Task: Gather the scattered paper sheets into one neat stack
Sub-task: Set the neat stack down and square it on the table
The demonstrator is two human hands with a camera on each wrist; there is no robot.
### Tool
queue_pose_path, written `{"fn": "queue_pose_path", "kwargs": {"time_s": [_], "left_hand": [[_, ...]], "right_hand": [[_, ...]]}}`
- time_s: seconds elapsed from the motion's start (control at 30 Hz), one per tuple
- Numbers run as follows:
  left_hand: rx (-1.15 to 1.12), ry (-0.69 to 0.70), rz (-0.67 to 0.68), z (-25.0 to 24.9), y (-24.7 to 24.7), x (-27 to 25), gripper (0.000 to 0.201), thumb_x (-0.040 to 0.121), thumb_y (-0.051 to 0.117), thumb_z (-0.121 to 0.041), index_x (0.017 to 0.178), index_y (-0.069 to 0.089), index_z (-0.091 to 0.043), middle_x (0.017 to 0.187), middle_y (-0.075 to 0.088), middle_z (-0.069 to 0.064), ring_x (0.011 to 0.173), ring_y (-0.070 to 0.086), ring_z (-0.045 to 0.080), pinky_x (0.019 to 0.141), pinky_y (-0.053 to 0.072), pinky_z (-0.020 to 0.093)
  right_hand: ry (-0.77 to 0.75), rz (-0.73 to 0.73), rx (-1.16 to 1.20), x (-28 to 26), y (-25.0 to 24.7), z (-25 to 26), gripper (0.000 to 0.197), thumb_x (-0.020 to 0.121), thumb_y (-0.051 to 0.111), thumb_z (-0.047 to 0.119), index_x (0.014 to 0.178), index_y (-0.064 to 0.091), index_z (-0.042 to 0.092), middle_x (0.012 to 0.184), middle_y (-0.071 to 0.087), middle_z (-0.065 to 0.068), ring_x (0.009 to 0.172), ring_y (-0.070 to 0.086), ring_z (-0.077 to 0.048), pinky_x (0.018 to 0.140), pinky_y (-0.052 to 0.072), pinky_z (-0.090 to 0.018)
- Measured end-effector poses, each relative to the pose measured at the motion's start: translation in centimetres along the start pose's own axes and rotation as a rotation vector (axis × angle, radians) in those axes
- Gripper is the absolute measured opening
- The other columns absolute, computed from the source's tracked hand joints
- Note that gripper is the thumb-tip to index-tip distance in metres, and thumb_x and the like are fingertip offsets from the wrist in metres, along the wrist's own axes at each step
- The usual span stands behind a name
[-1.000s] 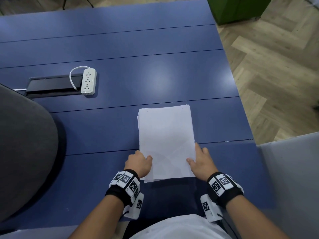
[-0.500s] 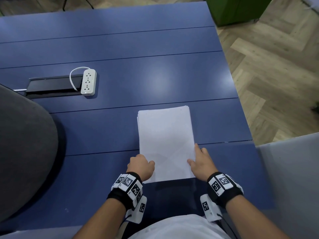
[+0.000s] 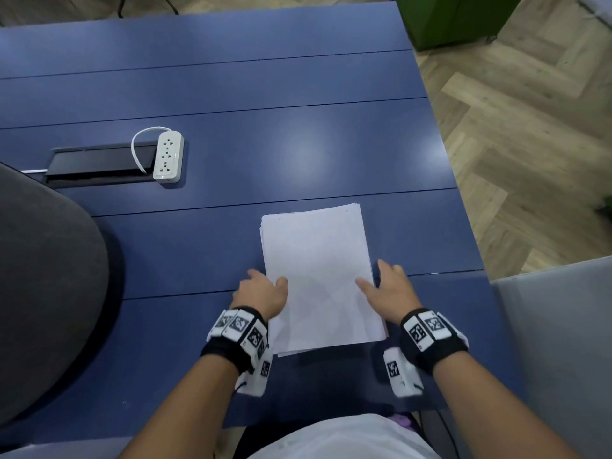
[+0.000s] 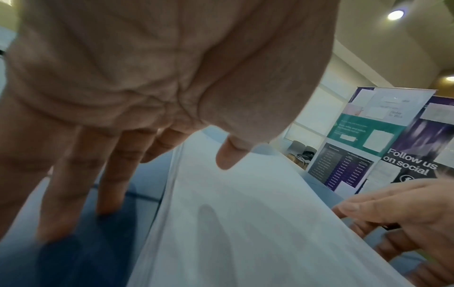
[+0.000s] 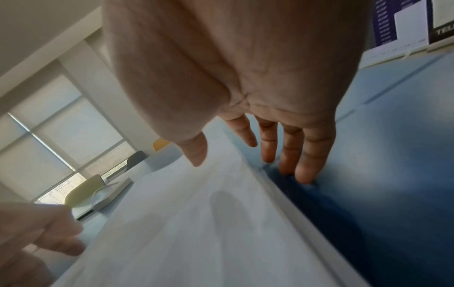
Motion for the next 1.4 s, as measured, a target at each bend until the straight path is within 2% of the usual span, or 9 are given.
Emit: {"fn": "queue_pose_path", "kwargs": {"time_s": [0.13, 0.23, 0.47, 0.67, 0.77, 0.87, 0.97, 1.13, 1.4], "left_hand": [[-0.35, 0.066, -0.074, -3.1, -3.3, 2.8, 0.058, 0.099, 0.04, -0.042, 0.142, 0.036, -0.002, 0.139, 0.051, 0.023, 0.126, 0.05, 0.041, 0.102, 0.042, 0.042], [-0.549, 0.082, -0.044, -4.8, -3.9, 3.9, 0.074, 0.099, 0.041, -0.043, 0.161, 0.008, -0.019, 0.159, 0.033, 0.019, 0.147, 0.03, 0.035, 0.114, 0.031, 0.041], [-0.748, 0.135, -0.027, -6.5, -4.6, 4.5, 0.071, 0.1, 0.041, -0.035, 0.161, 0.008, -0.024, 0.164, 0.025, 0.001, 0.15, 0.025, 0.024, 0.116, 0.024, 0.035], [-0.591, 0.125, -0.001, -6.4, -3.7, 4.8, 0.073, 0.098, 0.04, -0.037, 0.161, 0.004, -0.026, 0.164, 0.025, 0.009, 0.148, 0.03, 0.029, 0.115, 0.028, 0.038], [-0.528, 0.128, -0.022, -6.4, -4.4, 4.8, 0.072, 0.1, 0.037, -0.037, 0.161, 0.001, -0.025, 0.159, 0.034, 0.013, 0.142, 0.038, 0.032, 0.11, 0.033, 0.037], [-0.394, 0.129, -0.042, -6.5, -4.8, 4.8, 0.074, 0.101, 0.037, -0.04, 0.161, -0.001, -0.02, 0.164, 0.017, 0.02, 0.149, 0.025, 0.036, 0.117, 0.025, 0.044], [-0.137, 0.278, -0.193, -7.9, -4.9, 4.0, 0.073, 0.1, 0.04, -0.042, 0.16, 0.009, -0.017, 0.167, 0.003, 0.018, 0.154, 0.004, 0.036, 0.123, 0.012, 0.052], [0.254, 0.683, -0.337, -11.1, -0.2, 0.4, 0.065, 0.102, 0.033, -0.039, 0.158, 0.018, -0.01, 0.167, 0.005, 0.014, 0.155, -0.005, 0.034, 0.124, 0.006, 0.053], [0.326, 0.67, -0.333, -7.4, 4.3, 2.9, 0.069, 0.101, 0.019, -0.04, 0.157, 0.008, -0.003, 0.167, 0.005, 0.015, 0.155, 0.0, 0.032, 0.124, 0.014, 0.053]], "right_hand": [[-0.05, -0.028, 0.045, 3.5, -2.7, 3.5, 0.079, 0.087, 0.062, 0.062, 0.137, 0.046, 0.003, 0.14, 0.053, -0.013, 0.129, 0.05, -0.031, 0.106, 0.042, -0.04], [-0.041, -0.005, 0.16, 5.9, -3.2, 5.1, 0.1, 0.067, 0.058, 0.079, 0.142, 0.045, 0.013, 0.142, 0.058, -0.002, 0.131, 0.053, -0.026, 0.109, 0.044, -0.044], [-0.018, 0.011, 0.218, 7.2, -2.9, 7.1, 0.094, 0.074, 0.059, 0.067, 0.15, 0.038, 0.016, 0.153, 0.046, -0.002, 0.142, 0.041, -0.027, 0.113, 0.038, -0.041], [-0.055, 0.023, 0.168, 7.3, -2.3, 7.1, 0.082, 0.097, 0.059, 0.042, 0.16, 0.016, 0.011, 0.165, 0.025, -0.006, 0.152, 0.024, -0.024, 0.117, 0.026, -0.033], [-0.062, 0.028, 0.168, 7.1, -2.3, 7.3, 0.081, 0.096, 0.058, 0.044, 0.16, 0.02, 0.012, 0.164, 0.029, -0.005, 0.151, 0.028, -0.025, 0.117, 0.027, -0.035], [-0.153, -0.057, 0.128, 7.1, -3.2, 7.7, 0.079, 0.094, 0.058, 0.047, 0.156, 0.027, 0.011, 0.163, 0.031, -0.006, 0.151, 0.027, -0.024, 0.122, 0.025, -0.037], [-0.303, -0.208, -0.069, 5.9, -3.6, 9.0, 0.081, 0.099, 0.053, 0.046, 0.16, 0.015, 0.01, 0.169, 0.009, -0.007, 0.157, 0.005, -0.023, 0.127, 0.01, -0.042], [-0.569, -0.276, -0.389, 3.1, 0.0, 10.9, 0.073, 0.1, 0.047, 0.045, 0.156, 0.027, 0.003, 0.167, 0.015, -0.017, 0.156, 0.008, -0.034, 0.125, 0.015, -0.052], [-0.604, -0.175, -0.615, 3.3, 5.6, 8.1, 0.079, 0.101, 0.02, 0.055, 0.158, 0.018, -0.001, 0.168, 0.005, -0.017, 0.156, 0.0, -0.031, 0.126, 0.01, -0.051]]}}
Point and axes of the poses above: each hand's wrist, its own x-axis towards the middle knuckle, its own y-axis out of the palm, z = x × y, the point moved 9 cm from there along x, towards the middle knuckle
